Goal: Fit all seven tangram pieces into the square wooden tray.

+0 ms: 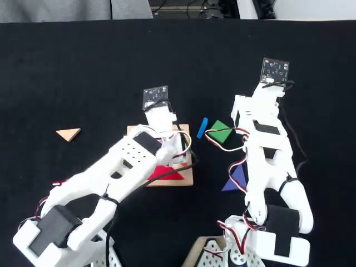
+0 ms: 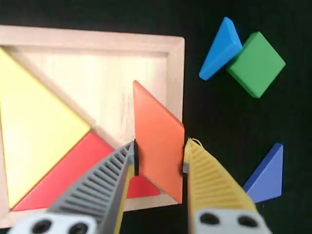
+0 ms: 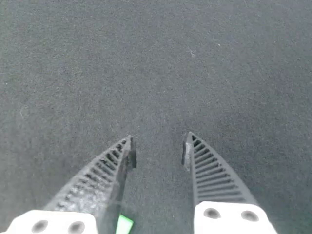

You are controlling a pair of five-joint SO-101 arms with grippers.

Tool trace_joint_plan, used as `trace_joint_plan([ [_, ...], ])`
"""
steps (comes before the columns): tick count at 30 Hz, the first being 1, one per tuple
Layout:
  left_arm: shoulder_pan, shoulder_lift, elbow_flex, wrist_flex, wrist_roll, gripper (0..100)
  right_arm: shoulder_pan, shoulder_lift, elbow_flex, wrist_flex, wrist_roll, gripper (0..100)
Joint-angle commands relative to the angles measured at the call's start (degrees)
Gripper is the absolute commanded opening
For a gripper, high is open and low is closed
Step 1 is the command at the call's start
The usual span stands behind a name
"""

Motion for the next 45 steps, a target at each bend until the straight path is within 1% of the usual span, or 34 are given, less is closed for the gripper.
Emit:
trace_joint_plan([
  [1, 0.6, -2.2, 0.2, -0.4, 0.1, 14, 0.7, -0.3, -0.6, -1.4, -0.2, 16.7],
  [5, 2.1, -2.2, 1.4, -0.8, 0.1, 14, 0.7, -0.3, -0.5, -1.4, -0.2, 16.7],
  [13, 2.3, -1.6, 1.4, -0.9, 0.1, 14, 0.7, -0.3, -0.5, -1.4, -0.2, 16.7],
  [18, 2.4, 3.5, -0.3, -0.4, 0.1, 22, 0.7, -0.3, -0.5, -1.4, -0.2, 16.7],
  [24, 2.5, 5.9, -1.7, -0.3, 0.1, 21, 0.7, -0.3, -0.6, -1.4, -0.2, 16.7],
  [27, 2.2, 4.3, -1.8, -0.3, 0.0, 21, 0.7, -0.3, -0.6, -1.4, -0.2, 16.7],
  [30, 1.8, -1.0, -1.8, -0.3, -0.4, 21, 0.7, -0.3, -0.6, -1.4, -0.2, 16.7],
  [33, 1.0, -6.4, -1.7, -0.4, -4.1, 21, 0.7, -0.3, -0.6, -1.4, -0.2, 16.7],
  [36, -2.5, -7.4, -1.2, -3.3, -5.2, 21, 0.6, -0.3, -0.5, -1.4, -0.2, 16.7],
  [39, -6.1, -3.3, -1.5, -8.7, -5.3, 21, 0.4, -0.3, -0.5, -1.4, -0.2, 16.7],
  [42, -6.5, 2.4, -2.2, -12.5, -5.3, 21, 0.4, -0.3, -0.5, -1.4, -0.2, 16.7],
  [45, -5.6, 6.8, -4.7, -12.7, -5.3, 21, 0.4, -0.3, -0.5, -1.4, -0.2, 16.7],
])
